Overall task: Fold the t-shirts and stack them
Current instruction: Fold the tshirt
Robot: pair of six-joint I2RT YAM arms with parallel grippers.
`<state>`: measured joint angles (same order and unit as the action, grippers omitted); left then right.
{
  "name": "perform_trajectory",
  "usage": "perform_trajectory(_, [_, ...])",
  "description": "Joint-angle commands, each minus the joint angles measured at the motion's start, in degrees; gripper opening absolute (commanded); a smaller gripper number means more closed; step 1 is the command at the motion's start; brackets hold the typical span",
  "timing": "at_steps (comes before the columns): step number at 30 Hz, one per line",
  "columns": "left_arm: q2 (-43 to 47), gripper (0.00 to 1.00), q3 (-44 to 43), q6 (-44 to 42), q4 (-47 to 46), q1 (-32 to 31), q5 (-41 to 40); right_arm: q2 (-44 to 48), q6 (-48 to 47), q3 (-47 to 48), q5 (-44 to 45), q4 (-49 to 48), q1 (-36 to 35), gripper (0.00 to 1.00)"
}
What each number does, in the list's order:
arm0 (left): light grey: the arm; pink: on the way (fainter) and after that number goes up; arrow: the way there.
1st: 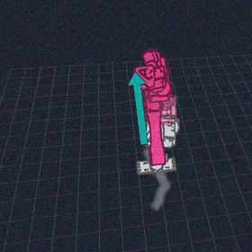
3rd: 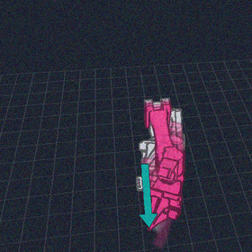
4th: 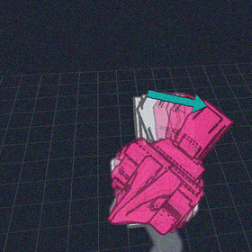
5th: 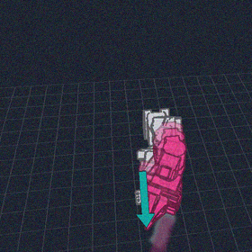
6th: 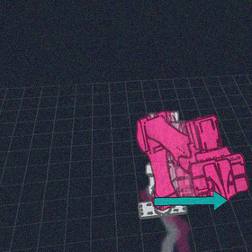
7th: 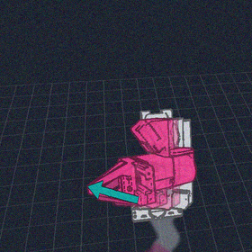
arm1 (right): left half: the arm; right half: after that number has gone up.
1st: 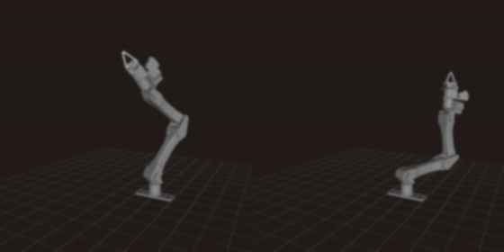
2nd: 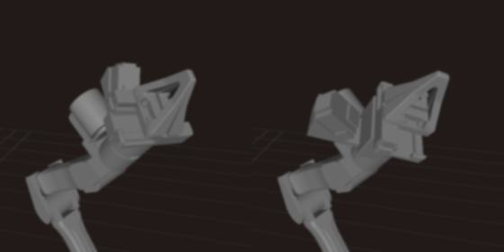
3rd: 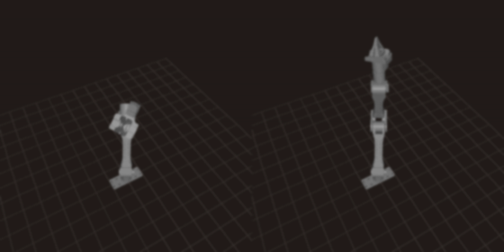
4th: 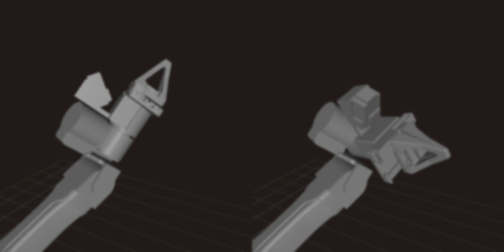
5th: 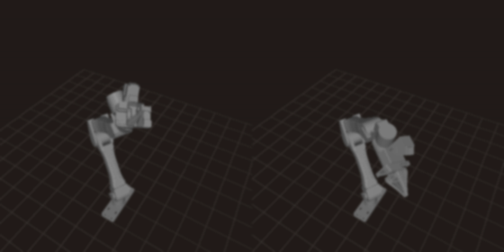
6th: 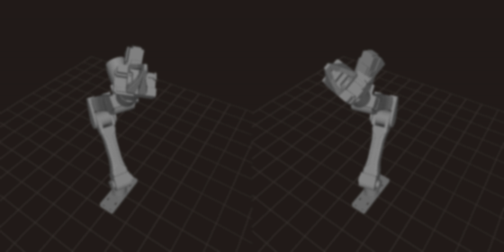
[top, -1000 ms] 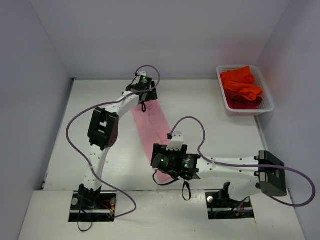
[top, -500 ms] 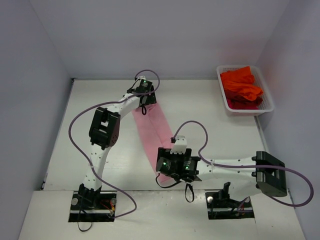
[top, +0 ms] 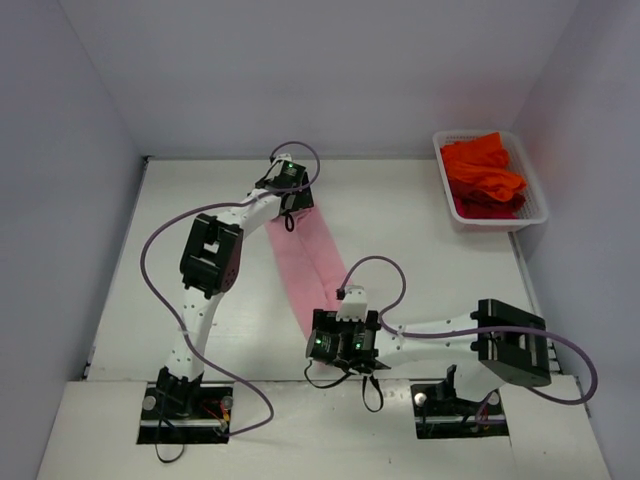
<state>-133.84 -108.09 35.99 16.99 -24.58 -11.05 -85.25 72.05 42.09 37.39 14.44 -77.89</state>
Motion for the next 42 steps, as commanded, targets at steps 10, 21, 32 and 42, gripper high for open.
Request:
perform_trajectory(10, [-1.8,0.82,-6.5,0.0,-1.2,0.7,0.9,-5.2,5.6,-0.4,-0.2,-1.7,-1.9,1.00])
perform_trajectory(21, [-4.8,0.81,-10.6,0.6,-1.4,0.6,2.7,-8.0,8.0,1.1,-1.5,-2.1,-4.8,1.00])
perform_trajectory(32, [-6.8,0.81,-14.7,0.3,-1.8,0.1,5.7,-13.9,9.5,5.8,-2.7,-2.7,-8.4,1.00])
perform_trajectory(42, [-9.2,0.81,-18.2,0.1,-3.4,-0.5,9.5,-15.6,10.0,6.8,-3.3,-3.7,-9.3,1.00])
